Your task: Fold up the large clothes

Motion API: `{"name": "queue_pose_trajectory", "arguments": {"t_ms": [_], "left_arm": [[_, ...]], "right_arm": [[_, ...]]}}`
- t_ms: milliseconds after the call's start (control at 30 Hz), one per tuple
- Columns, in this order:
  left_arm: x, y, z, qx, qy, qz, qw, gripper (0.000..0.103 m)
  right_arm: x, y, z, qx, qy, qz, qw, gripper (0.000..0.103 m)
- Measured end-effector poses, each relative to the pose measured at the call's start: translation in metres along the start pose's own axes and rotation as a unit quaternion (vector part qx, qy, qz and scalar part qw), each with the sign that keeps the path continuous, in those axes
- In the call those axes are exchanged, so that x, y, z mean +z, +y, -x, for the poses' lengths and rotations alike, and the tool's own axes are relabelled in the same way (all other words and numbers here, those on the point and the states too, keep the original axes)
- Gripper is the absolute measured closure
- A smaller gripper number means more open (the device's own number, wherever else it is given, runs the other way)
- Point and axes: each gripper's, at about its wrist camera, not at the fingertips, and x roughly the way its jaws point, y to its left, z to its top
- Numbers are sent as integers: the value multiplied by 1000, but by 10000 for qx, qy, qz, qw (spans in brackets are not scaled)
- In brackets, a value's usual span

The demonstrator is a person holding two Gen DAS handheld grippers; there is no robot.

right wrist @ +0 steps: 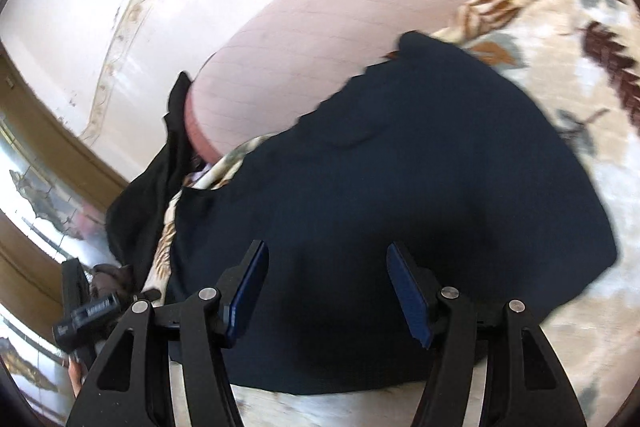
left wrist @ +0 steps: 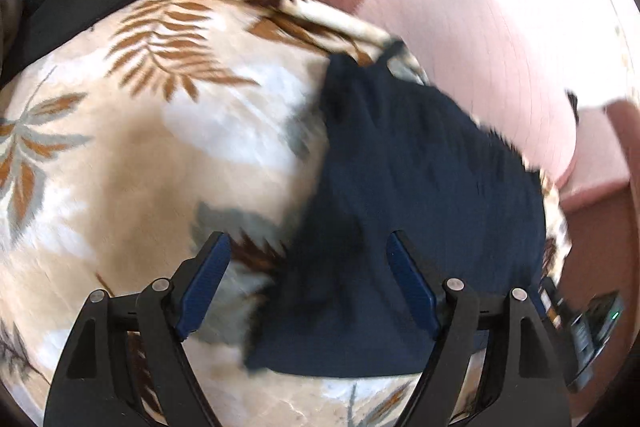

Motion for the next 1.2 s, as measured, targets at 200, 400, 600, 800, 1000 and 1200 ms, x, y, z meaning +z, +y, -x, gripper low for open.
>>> {"name": "queue_pose_trajectory", "arguments": {"t_ms": [200, 400, 600, 800, 1000, 1200], "left_arm": [[17, 22, -13, -227, 205, 415, 9987, 22], [7, 0, -24, 42, 174, 76, 9998, 22], [5, -14, -17, 93, 52, -164, 9998, 22], [5, -24, -15, 201, 44, -298, 9993, 22], [16, -23, -13, 35, 77, -201, 9998, 22], [38, 3, -22, -655, 280, 504, 9962, 22]], "right_arm": [[-12, 18, -55, -291, 636, 250, 9972, 39], [-9, 17, -48, -94, 488, 48, 9988, 39], [-8, 14, -51, -312, 767, 145, 9965, 39], [-8, 22, -52, -338, 798, 257, 9959, 39], [-9, 27, -64, -594, 1224, 611, 9888, 41], [14, 13, -44, -401, 725, 420, 9957, 39]]}}
